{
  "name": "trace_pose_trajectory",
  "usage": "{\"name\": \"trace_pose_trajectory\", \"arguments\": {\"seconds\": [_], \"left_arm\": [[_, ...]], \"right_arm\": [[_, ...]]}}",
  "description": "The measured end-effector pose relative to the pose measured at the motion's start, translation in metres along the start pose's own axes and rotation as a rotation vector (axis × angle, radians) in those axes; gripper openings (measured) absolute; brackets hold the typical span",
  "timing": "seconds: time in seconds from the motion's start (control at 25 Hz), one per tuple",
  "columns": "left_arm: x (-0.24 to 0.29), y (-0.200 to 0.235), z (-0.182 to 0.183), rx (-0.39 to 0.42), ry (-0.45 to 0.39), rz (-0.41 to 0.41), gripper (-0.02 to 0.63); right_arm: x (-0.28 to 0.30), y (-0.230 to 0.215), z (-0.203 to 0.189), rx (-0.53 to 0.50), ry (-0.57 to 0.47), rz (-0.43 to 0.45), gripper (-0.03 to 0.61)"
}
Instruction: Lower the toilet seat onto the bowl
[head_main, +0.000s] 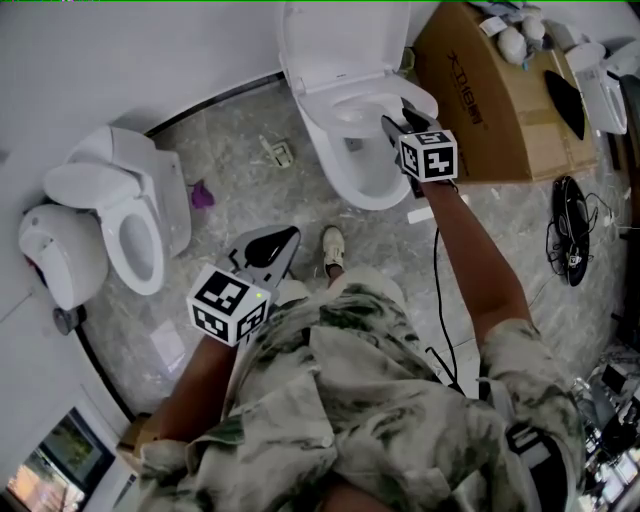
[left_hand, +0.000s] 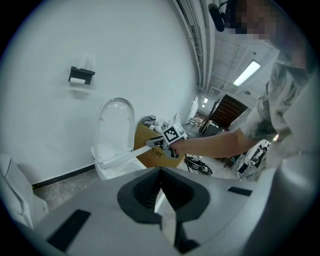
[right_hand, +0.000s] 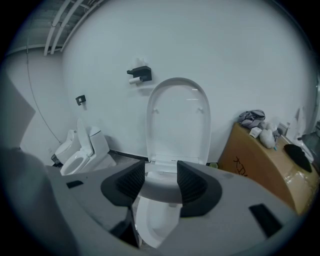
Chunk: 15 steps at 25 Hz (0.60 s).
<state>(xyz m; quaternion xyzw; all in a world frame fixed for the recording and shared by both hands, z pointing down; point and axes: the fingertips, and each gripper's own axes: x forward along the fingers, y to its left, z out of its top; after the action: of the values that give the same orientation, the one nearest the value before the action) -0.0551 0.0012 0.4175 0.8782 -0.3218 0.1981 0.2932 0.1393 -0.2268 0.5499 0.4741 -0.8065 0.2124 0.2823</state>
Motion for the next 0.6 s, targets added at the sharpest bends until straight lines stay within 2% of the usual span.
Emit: {"name": "trace_pose_trajectory", "arguments": {"seconds": [0.6], "left_arm": [[0.01,-0.009,-0.005,0.005,0.019,-0.017,0.023]], "right_arm": [[-0.005,0.002,-0.023,-0.002,0.016,0.004,0.221]]}}
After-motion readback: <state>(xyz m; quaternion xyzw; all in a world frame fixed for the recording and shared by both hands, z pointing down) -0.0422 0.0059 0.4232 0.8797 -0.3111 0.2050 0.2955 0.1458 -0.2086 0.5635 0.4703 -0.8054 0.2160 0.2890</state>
